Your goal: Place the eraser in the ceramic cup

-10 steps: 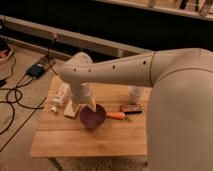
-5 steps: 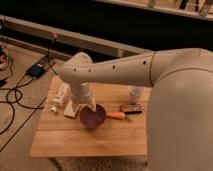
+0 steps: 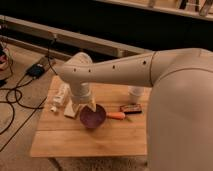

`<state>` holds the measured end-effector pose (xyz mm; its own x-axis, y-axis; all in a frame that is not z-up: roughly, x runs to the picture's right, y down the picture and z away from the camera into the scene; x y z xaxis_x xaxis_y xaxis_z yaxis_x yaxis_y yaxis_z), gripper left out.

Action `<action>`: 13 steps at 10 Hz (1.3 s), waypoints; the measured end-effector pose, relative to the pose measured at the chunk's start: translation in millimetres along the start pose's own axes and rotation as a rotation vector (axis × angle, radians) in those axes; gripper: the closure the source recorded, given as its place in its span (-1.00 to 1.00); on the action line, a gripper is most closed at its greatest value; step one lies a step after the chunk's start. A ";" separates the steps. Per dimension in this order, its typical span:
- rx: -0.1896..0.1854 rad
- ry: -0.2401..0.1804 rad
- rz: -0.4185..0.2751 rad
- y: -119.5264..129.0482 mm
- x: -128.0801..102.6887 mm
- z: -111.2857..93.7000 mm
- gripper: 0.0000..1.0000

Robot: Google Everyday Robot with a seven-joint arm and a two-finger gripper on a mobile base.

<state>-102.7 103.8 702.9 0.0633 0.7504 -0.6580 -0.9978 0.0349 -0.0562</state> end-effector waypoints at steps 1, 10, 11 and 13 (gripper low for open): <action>0.000 0.000 0.000 0.0 0.0 0.0 -0.30; 0.014 -0.024 0.048 11.5 -42.3 25.4 -0.30; 0.014 -0.028 0.051 17.5 -51.8 30.0 -0.30; 0.025 -0.037 0.049 29.9 -69.7 40.0 -0.30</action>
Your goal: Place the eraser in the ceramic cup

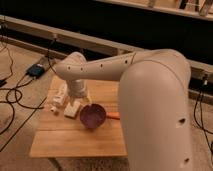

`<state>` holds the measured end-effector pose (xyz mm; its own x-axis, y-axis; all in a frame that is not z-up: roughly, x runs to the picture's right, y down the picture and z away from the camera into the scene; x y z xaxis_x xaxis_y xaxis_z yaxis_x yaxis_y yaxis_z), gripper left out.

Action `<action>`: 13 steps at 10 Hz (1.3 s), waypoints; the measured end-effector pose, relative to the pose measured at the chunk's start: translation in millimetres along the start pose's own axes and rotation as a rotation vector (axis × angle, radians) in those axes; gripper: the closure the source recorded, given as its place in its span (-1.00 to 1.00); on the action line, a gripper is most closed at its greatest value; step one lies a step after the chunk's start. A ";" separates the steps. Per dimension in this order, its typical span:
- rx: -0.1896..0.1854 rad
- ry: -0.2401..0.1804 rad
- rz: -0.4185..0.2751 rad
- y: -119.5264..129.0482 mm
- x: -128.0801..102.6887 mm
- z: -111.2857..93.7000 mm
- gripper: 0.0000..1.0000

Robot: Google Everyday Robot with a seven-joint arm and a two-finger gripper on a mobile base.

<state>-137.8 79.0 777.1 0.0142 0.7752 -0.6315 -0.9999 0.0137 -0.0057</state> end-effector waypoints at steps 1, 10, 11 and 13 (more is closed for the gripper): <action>0.017 -0.019 -0.005 8.7 -12.7 7.6 -0.30; -0.010 -0.028 0.022 52.6 -73.0 73.5 -0.30; -0.017 -0.013 0.026 51.8 -75.8 82.3 -0.30; -0.024 0.012 0.032 49.4 -76.6 93.2 -0.30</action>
<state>-187.8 79.1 897.4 -0.0180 0.7672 -0.6411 -0.9996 -0.0267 -0.0039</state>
